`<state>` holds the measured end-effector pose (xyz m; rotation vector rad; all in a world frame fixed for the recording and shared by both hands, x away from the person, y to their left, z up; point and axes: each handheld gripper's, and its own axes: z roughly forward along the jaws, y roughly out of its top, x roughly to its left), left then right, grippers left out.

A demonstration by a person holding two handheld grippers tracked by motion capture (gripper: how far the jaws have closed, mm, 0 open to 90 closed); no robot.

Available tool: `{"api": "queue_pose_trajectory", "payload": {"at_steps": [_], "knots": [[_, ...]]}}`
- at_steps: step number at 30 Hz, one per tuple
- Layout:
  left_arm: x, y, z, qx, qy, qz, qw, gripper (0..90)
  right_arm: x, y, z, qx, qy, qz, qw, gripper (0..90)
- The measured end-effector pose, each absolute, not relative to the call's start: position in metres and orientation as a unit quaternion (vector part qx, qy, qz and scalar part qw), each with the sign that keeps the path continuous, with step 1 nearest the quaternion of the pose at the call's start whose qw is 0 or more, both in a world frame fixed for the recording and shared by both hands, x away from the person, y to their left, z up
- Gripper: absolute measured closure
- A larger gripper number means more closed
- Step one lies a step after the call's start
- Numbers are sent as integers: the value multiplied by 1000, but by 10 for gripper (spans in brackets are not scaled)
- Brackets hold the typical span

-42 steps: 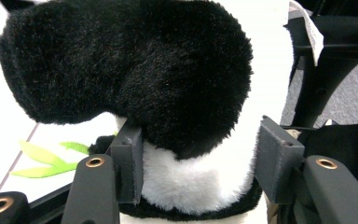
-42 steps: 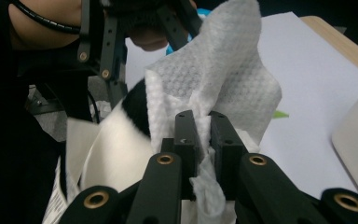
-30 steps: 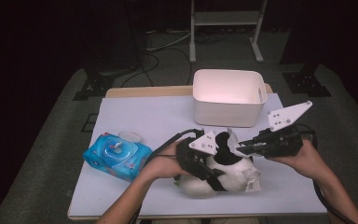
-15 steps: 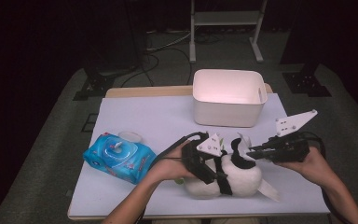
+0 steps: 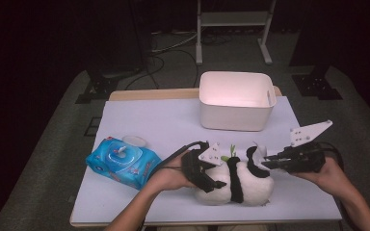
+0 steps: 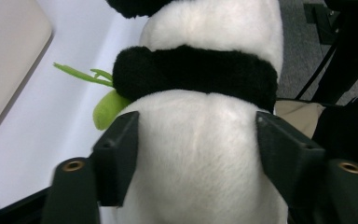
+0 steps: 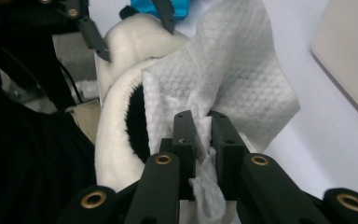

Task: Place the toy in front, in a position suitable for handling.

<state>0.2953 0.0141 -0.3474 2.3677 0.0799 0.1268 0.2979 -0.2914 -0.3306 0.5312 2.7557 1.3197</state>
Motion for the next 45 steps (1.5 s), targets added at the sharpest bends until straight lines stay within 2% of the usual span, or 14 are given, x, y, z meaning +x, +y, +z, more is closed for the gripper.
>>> {"api": "queue_pose_trajectory", "payload": {"at_steps": [3, 10, 19, 26, 27, 28, 29, 32, 45], "knots": [[296, 11, -348, 925, 28, 48, 377, 351, 295, -280, -324, 148, 890, 430, 8, 810], [298, 12, -346, 925, 31, 48, 376, 317, 297, -247, -321, 118, 915, 384, 19, 810], [299, 24, -345, 920, 46, 38, 388, 229, 297, -266, -323, 133, 909, 395, 11, 808], [303, 23, -358, 918, 59, 14, 391, 165, 297, -267, -327, 135, 909, 395, 0, 808], [303, 22, -359, 920, 60, 11, 388, 168, 297, -265, -327, 135, 909, 394, 1, 808], [303, 23, -361, 920, 52, 18, 387, 216, 297, -265, -328, 133, 909, 394, 0, 807], [303, 24, -361, 920, 52, 23, 389, 317, 298, -263, -329, 134, 909, 394, -3, 807], [307, 31, -360, 912, 58, 19, 406, 432, 301, -263, -327, 137, 907, 399, 1, 806], [316, 60, -342, 918, 62, 42, 389, 448, 312, -246, -319, 122, 910, 396, 2, 806]]}}
